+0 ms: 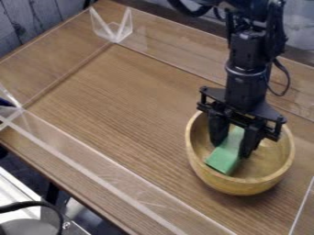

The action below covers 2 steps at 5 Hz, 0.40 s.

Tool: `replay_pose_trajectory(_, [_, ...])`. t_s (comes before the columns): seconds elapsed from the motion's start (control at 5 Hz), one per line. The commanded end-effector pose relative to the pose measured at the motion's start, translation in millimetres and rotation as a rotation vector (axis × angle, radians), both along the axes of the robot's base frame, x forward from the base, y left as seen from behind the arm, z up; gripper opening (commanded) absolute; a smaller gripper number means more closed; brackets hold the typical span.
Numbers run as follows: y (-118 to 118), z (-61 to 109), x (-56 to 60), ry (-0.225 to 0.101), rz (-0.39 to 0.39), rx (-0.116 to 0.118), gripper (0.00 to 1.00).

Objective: Remove the green block from inside the brown bowl and put it on the table

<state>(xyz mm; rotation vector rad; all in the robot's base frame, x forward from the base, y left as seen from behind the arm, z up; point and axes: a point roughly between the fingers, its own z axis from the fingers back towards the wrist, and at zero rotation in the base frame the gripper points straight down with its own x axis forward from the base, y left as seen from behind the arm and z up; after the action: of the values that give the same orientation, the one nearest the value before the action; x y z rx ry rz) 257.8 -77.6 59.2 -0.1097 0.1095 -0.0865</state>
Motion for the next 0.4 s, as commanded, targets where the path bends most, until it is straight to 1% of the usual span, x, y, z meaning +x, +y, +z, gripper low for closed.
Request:
replay_pose_trajectory(0.0, [1.6,29.0,13.0,-0.098,0.012,-0.023,0.00])
replay_pose_trajectory(0.2, [5.4,36.0,13.4,-0.106,0.017,-0.023,0.00])
